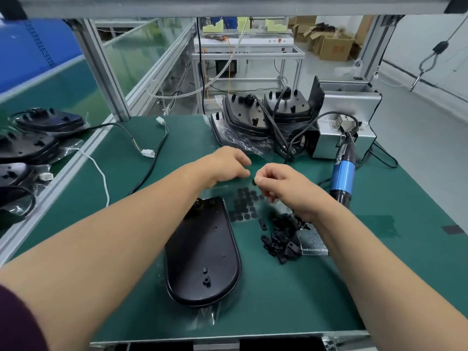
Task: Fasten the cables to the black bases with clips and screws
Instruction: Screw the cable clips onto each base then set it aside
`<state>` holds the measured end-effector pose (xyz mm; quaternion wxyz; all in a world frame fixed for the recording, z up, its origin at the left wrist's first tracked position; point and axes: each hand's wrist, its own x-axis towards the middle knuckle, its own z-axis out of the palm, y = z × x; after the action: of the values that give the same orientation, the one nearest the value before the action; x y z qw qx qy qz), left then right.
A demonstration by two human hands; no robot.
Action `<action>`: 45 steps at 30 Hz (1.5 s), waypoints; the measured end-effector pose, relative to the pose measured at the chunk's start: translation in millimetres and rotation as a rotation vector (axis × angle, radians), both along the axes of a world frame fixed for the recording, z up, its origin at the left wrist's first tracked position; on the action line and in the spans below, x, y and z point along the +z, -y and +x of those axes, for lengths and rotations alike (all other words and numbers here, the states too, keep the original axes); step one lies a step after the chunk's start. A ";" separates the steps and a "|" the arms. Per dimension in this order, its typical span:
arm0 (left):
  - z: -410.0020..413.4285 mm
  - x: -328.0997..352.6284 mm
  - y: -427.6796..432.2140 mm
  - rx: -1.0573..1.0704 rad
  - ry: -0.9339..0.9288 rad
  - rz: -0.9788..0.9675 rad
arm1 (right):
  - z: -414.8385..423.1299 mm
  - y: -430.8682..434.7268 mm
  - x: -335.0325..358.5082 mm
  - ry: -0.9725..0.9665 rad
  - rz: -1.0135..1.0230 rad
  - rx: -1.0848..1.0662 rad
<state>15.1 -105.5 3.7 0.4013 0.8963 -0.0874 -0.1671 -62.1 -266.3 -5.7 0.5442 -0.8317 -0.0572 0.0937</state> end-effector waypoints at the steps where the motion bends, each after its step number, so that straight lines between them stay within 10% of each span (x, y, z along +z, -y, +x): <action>1: -4.3 4.4 -7.3 0.012 0.042 -0.024 | -4.2 -4.2 3.8 -0.043 0.049 0.026; 12: -92.1 10.5 -96.3 0.045 0.415 0.136 | -33.9 -60.0 8.4 -0.126 -0.181 0.108; 45: -117.9 -7.4 -76.3 0.081 0.357 0.216 | -45.8 -85.5 25.4 0.004 -0.618 0.146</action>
<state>-102.8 -29.2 -3.7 0.2872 0.9523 -0.1027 0.0023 -107.8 -180.8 19.7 0.2574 -0.9516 -0.0864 0.1438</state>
